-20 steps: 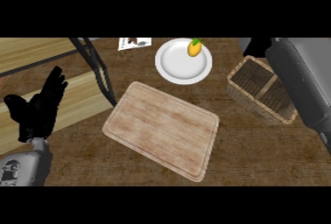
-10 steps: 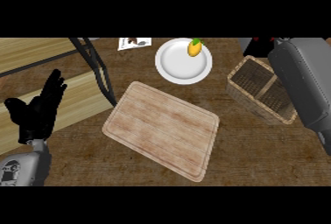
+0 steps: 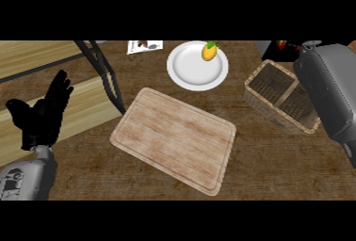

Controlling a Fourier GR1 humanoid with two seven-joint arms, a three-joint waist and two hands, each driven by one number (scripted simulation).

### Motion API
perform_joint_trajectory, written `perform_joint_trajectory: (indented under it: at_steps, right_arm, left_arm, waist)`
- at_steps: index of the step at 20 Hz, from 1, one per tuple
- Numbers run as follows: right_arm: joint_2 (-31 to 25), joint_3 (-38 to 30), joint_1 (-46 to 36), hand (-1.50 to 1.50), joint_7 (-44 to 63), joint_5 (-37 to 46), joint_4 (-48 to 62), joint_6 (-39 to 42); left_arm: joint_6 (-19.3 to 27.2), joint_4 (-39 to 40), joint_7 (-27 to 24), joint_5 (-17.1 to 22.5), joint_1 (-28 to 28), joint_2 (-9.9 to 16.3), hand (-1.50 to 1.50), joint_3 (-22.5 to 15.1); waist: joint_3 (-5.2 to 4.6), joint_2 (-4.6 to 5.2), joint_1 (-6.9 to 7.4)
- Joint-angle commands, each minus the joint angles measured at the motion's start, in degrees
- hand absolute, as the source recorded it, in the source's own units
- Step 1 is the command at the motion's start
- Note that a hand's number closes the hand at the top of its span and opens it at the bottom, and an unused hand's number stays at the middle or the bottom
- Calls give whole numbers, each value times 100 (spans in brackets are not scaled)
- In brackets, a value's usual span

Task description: Pick the tomato from the cutting board and place it in the basket

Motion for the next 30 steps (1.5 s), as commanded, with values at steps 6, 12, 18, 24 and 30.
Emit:
perform_joint_trajectory:
  at_steps: [6,12,18,24,30]
  right_arm:
    - [127,-96,182,150,-83,291,161,41]
    - [167,-308,315,150,-169,147,40,380]
    - [95,-535,214,150,-265,152,347,427]
    - [113,-853,89,150,18,60,945,502]
    - [224,-858,585,-150,641,63,58,629]
  left_arm:
    - [-70,27,-122,8,126,-6,0,20]
    - [5,199,-32,-43,-95,56,0,92]
    - [138,-275,68,-171,278,-268,0,-217]
    - [34,-565,353,-135,108,-125,0,-227]
    - [-27,-100,-213,-108,394,-91,0,-28]
  waist:
    - [0,0,-4]
    - [-1,-10,-37]
    - [0,-3,4]
    - [3,14,63]
    - [-1,-19,-38]
